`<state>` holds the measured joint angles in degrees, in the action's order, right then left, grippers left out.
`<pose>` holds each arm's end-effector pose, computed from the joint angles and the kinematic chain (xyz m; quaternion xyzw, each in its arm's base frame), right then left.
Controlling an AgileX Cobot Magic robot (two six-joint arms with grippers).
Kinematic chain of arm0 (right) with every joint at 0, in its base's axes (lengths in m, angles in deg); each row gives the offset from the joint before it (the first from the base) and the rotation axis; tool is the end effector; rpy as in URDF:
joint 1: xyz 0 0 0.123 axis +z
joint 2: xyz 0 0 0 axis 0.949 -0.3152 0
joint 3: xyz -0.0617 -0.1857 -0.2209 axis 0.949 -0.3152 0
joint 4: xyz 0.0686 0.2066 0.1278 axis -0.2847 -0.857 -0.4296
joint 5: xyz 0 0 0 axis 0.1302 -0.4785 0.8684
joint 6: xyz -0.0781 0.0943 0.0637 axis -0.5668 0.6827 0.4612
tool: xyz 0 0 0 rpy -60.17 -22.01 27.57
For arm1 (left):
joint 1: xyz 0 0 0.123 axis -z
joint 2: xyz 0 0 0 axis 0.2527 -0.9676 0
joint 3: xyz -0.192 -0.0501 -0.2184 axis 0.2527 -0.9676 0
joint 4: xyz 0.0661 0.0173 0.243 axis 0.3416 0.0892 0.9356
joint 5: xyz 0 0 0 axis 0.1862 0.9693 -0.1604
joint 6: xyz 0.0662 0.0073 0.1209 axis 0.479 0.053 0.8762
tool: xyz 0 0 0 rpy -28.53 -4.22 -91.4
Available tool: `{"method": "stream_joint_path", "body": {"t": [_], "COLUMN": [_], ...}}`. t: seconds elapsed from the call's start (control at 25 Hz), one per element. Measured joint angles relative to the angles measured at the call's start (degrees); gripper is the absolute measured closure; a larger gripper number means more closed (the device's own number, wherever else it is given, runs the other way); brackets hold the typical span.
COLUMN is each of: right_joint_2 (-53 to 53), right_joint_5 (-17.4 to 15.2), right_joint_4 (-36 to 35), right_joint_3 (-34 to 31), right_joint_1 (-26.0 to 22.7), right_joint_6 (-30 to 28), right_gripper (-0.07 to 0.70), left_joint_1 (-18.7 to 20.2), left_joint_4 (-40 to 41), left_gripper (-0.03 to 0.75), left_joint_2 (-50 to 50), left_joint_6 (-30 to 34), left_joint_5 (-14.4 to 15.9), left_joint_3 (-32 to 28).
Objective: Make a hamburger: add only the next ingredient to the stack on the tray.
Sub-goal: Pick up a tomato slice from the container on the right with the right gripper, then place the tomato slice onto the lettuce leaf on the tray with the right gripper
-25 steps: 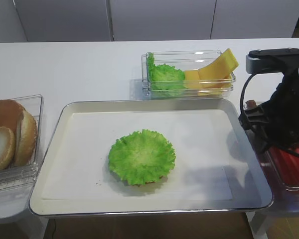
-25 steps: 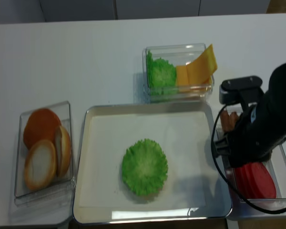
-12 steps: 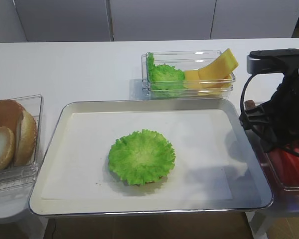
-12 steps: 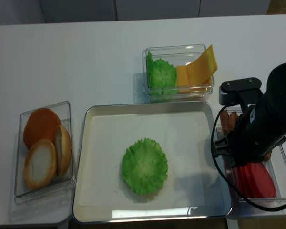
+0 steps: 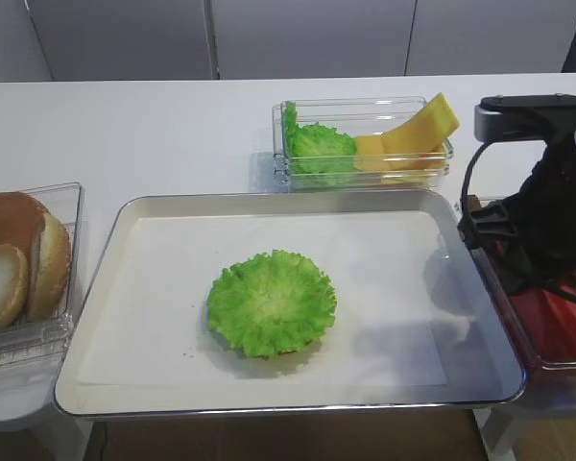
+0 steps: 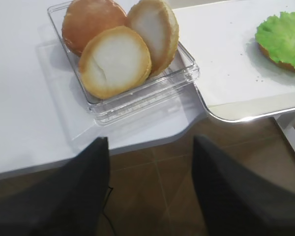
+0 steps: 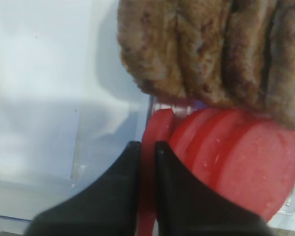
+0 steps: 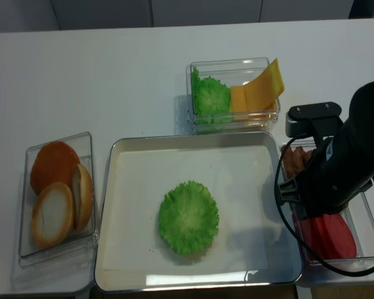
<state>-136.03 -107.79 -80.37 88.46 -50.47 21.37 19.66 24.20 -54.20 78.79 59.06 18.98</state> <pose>0.2348 0.1044 0.2088 -0.0861 0.9899 0.0726 0.0856 0.0167 -0.0077 0.2386 0.0370 0.8810 -0.0473 0.4692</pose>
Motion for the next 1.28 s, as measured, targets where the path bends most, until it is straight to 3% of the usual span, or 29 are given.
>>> {"method": "stream_joint_path", "body": {"t": [0.36, 0.52, 0.8, 1.0, 1.12, 1.28], "right_joint_2": [6.6, 11.1, 15.4, 15.4, 14.8, 11.6], "right_joint_5": [-0.7, -3.3, -9.6, -10.4, -10.7, -9.6], "right_joint_4": [-0.1, 0.1, 0.9, -0.2, 0.3, 4.8], "right_joint_3": [0.0, 1.6, 10.1, 14.5, 15.9, 16.3], "right_joint_1": [0.0, 0.0, 0.0, 0.1, 2.7, 11.3], "right_joint_6": [1.1, 1.3, 1.4, 1.2, 1.5, 5.9], "right_gripper": [0.561, 0.561, 0.561, 0.561, 0.561, 0.561], "left_joint_1": [0.0, 0.0, 0.0, 0.0, 0.0, 0.0], "left_joint_4": [0.0, 0.0, 0.0, 0.0, 0.0, 0.0], "left_gripper": [0.314, 0.314, 0.314, 0.314, 0.314, 0.314], "left_joint_2": [0.0, 0.0, 0.0, 0.0, 0.0, 0.0], "left_joint_6": [0.0, 0.0, 0.0, 0.0, 0.0, 0.0], "left_joint_5": [0.0, 0.0, 0.0, 0.0, 0.0, 0.0], "left_joint_3": [0.0, 0.0, 0.0, 0.0, 0.0, 0.0]}}
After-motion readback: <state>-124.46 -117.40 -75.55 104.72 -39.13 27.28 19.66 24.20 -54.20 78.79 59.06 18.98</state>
